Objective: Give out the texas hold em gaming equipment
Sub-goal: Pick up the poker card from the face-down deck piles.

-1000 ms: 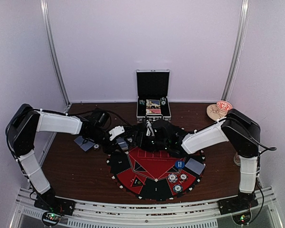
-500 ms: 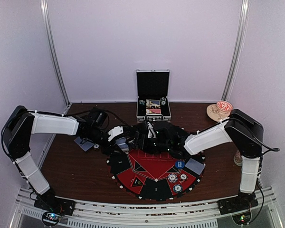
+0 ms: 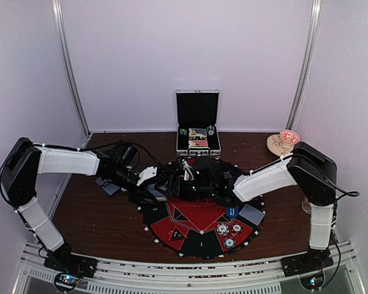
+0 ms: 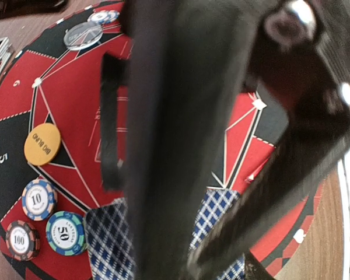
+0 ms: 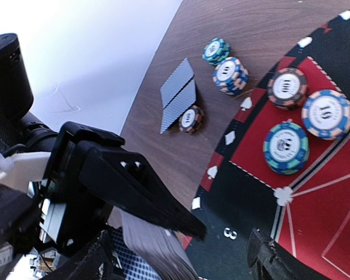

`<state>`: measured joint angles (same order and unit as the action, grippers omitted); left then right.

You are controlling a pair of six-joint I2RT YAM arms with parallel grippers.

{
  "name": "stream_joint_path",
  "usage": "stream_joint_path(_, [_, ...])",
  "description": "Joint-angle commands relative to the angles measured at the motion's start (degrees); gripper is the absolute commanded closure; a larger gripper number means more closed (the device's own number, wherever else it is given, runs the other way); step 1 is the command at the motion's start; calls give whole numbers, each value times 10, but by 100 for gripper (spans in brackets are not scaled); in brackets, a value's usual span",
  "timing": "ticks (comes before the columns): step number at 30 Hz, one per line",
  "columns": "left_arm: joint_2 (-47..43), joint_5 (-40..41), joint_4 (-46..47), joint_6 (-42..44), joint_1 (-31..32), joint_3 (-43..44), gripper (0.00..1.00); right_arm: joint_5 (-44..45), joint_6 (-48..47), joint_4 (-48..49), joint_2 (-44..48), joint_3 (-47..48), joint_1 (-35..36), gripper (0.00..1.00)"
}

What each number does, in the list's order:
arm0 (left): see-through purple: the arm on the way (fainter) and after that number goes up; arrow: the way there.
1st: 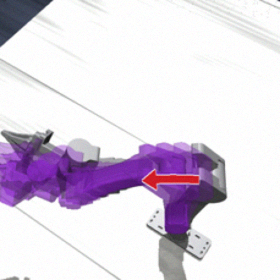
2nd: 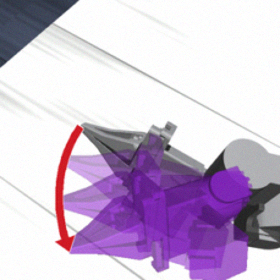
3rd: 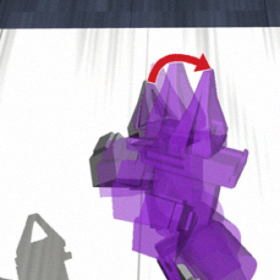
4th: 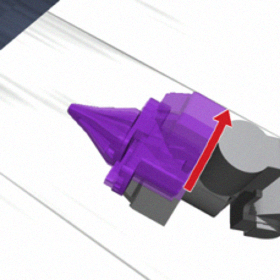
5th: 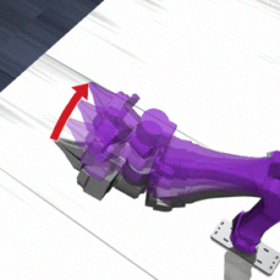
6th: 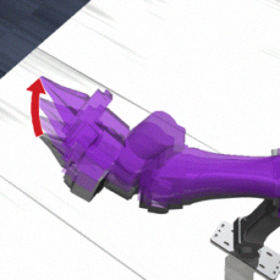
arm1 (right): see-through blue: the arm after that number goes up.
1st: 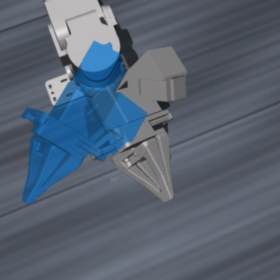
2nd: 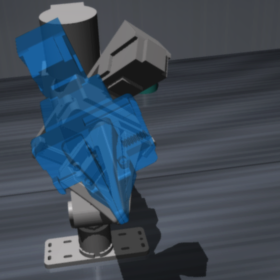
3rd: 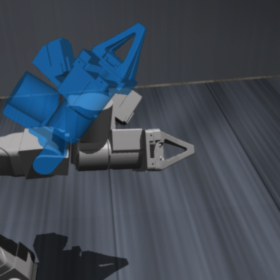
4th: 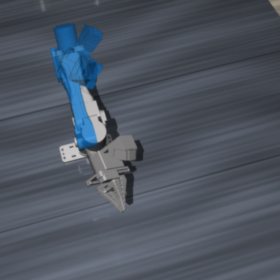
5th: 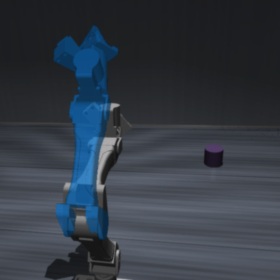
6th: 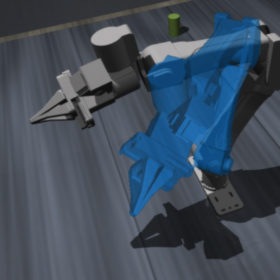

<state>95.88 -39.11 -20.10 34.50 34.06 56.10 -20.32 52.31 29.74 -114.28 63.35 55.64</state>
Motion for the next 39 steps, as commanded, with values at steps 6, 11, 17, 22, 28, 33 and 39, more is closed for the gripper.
stream_joint_path(6, [-16,-42,-18,39,3,-5,55,-6,1,-19,-51,58,5,24])
stream_joint_path(11, [-17,-45,-22,42,3,-5,55,-1,-4,-34,-59,64,5,27])
stream_joint_path(17, [-20,-50,-24,44,4,-5,55,27,-15,-61,-47,49,1,37])
stream_joint_path(22, [-21,-54,-27,47,3,-4,55,38,-16,-66,-31,25,-11,54])
stream_joint_path(28, [-21,-57,-27,48,4,-5,55,67,-29,-94,-5,6,-22,69])
stream_joint_path(33, [-18,-57,-28,47,3,-3,55,59,-41,-91,15,-1,-22,71])
stream_joint_path(39, [-12,-54,-28,47,4,-1,55,-9,-36,-40,29,-8,-20,78])
